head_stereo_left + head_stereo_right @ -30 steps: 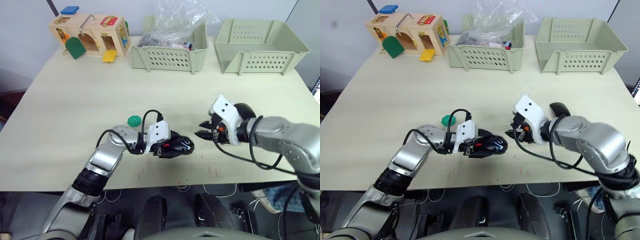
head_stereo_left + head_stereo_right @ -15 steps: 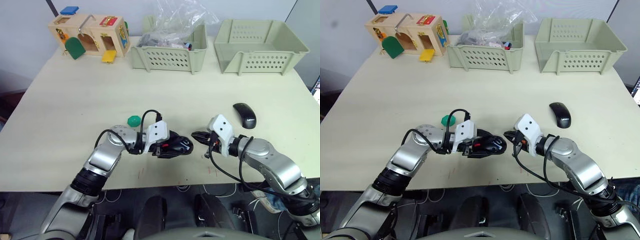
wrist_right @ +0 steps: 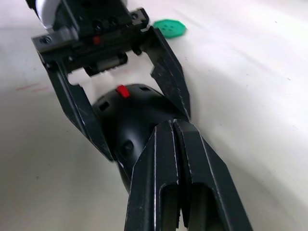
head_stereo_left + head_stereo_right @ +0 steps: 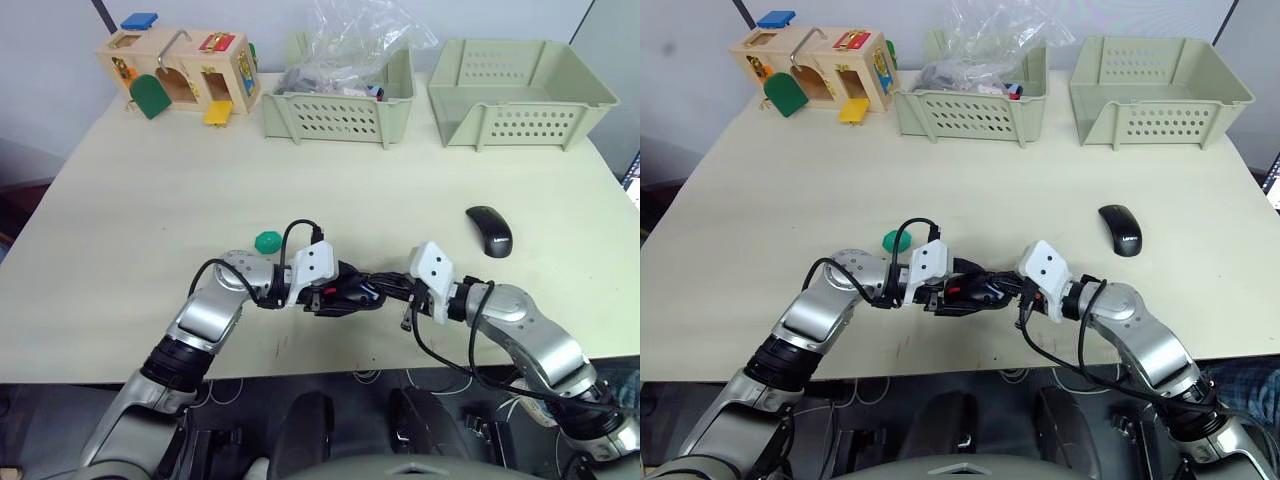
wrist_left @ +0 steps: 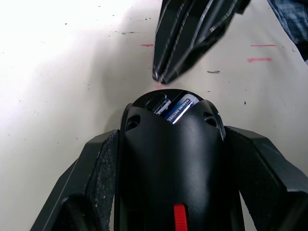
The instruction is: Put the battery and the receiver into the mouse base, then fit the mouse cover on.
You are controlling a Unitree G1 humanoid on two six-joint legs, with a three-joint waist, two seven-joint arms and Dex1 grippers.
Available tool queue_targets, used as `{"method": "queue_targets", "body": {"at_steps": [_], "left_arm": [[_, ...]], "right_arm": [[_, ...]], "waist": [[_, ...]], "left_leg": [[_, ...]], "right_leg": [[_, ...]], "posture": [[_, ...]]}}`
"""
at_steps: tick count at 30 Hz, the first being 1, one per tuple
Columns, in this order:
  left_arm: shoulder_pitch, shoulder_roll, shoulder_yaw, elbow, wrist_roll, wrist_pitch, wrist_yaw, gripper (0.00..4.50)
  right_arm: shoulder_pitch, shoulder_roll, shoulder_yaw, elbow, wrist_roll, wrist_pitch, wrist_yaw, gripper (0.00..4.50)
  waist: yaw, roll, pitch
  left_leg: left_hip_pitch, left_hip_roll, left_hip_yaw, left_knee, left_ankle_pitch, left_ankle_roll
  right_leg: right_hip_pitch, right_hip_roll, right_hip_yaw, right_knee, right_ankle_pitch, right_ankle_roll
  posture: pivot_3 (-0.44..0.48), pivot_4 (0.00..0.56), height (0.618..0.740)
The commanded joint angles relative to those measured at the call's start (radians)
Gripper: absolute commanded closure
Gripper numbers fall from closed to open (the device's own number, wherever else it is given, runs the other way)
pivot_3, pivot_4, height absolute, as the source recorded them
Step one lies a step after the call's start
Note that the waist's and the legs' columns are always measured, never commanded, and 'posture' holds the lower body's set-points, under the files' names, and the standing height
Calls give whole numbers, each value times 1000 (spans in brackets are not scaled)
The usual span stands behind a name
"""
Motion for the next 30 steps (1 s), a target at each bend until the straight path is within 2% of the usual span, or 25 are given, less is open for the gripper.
{"method": "queue_targets", "body": {"at_steps": [1,30], "left_arm": [[11,16,8,2,8,-4,-3,1585],[10,23,10,-20,-1,16,-4,1585]], "right_arm": [[1,4,-2,-11,-20,-36,21,4450],[-18,72,-2,91,-103,-49,43,4450]], "waist": [[0,0,0],[-1,0,0]], "left_leg": [[0,0,0,0,0,0],[1,0,2,0,0,0]], "right_leg": [[0,0,0,0,0,0],[0,0,1,1,0,0]], "posture": [[0,150,740],[0,150,740]]}}
